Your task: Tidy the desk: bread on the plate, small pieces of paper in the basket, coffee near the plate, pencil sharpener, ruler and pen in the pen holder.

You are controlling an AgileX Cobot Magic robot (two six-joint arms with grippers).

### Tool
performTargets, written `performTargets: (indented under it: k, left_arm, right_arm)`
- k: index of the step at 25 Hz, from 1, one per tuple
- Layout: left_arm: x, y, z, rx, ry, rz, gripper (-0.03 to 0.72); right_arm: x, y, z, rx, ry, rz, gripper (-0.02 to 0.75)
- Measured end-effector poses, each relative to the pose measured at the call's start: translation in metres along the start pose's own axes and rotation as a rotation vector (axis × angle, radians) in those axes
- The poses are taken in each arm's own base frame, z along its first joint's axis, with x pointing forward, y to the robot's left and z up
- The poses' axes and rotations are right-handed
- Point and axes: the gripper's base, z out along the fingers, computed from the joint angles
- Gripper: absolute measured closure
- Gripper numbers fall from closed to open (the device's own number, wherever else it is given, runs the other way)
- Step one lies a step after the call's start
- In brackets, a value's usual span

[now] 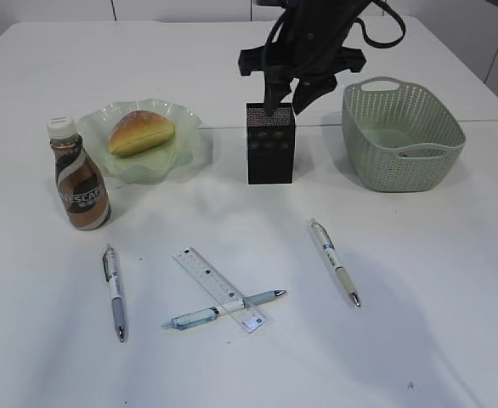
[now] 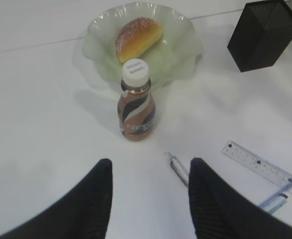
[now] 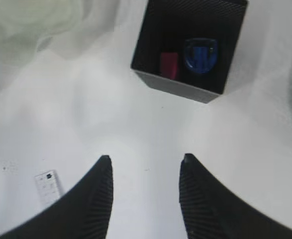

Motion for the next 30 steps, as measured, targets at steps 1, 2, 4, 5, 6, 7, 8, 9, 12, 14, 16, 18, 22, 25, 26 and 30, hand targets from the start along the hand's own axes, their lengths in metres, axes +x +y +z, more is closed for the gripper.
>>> performTargets:
  k: [1, 2, 4, 5, 6, 7, 8, 9, 12, 14, 16, 18, 22, 25, 26, 30]
  left_arm:
    - [0.001, 0.000, 0.000, 0.001, 0.013, 0.000, 0.341]
    - [0.002, 0.000, 0.000, 0.000, 0.025, 0.002, 0.341]
    - [0.004, 0.000, 0.000, -0.002, 0.039, 0.005, 0.341]
    - [0.004, 0.000, 0.000, -0.001, 0.049, 0.005, 0.341]
    - [0.005, 0.000, 0.000, -0.002, 0.055, 0.006, 0.341]
    - [0.006, 0.000, 0.000, -0.001, 0.062, 0.006, 0.341]
    - [0.006, 0.000, 0.000, -0.001, 0.069, 0.006, 0.341]
    - [0.007, 0.000, 0.000, -0.001, 0.077, 0.007, 0.341]
    - [0.009, 0.000, 0.000, -0.004, 0.098, 0.011, 0.341]
    - [0.010, 0.000, -0.001, -0.004, 0.113, 0.012, 0.341]
    - [0.012, 0.001, -0.001, -0.005, 0.128, 0.014, 0.302]
    - [0.013, 0.001, -0.001, -0.006, 0.139, 0.015, 0.325]
    - [0.014, 0.001, -0.001, -0.006, 0.158, 0.016, 0.337]
    - [0.014, 0.001, -0.001, -0.006, 0.158, 0.016, 0.340]
    - [0.014, 0.001, -0.001, -0.006, 0.158, 0.016, 0.340]
    - [0.015, 0.001, -0.001, -0.005, 0.162, 0.016, 0.340]
  right_arm:
    - [0.000, 0.000, 0.000, 0.000, 0.000, 0.000, 0.386]
    - [0.000, 0.000, 0.000, 0.000, 0.000, 0.000, 0.386]
    - [0.011, 0.028, -0.009, -0.025, 0.016, -0.076, 0.386]
    - [0.011, 0.028, -0.009, -0.025, 0.016, -0.076, 0.386]
    - [0.011, 0.028, -0.009, -0.025, 0.016, -0.076, 0.386]
    - [0.020, 0.045, -0.009, -0.040, 0.038, -0.123, 0.382]
    - [0.024, 0.051, -0.007, -0.045, 0.052, -0.138, 0.372]
    - [0.030, 0.060, -0.004, -0.051, 0.075, -0.162, 0.349]
    - [0.040, 0.071, 0.005, -0.057, 0.117, -0.188, 0.304]
    - [0.049, 0.079, 0.013, -0.060, 0.152, -0.216, 0.289]
    - [0.054, 0.084, 0.016, -0.061, 0.168, -0.231, 0.286]
    - [0.066, 0.090, 0.027, -0.061, 0.219, -0.254, 0.281]
    - [0.085, 0.101, 0.040, -0.062, 0.286, -0.315, 0.280]
    - [0.095, 0.110, 0.045, -0.065, 0.314, -0.349, 0.280]
    - [0.095, 0.111, 0.045, -0.066, 0.314, -0.357, 0.280]
    - [0.097, 0.113, 0.048, -0.065, 0.321, -0.364, 0.279]
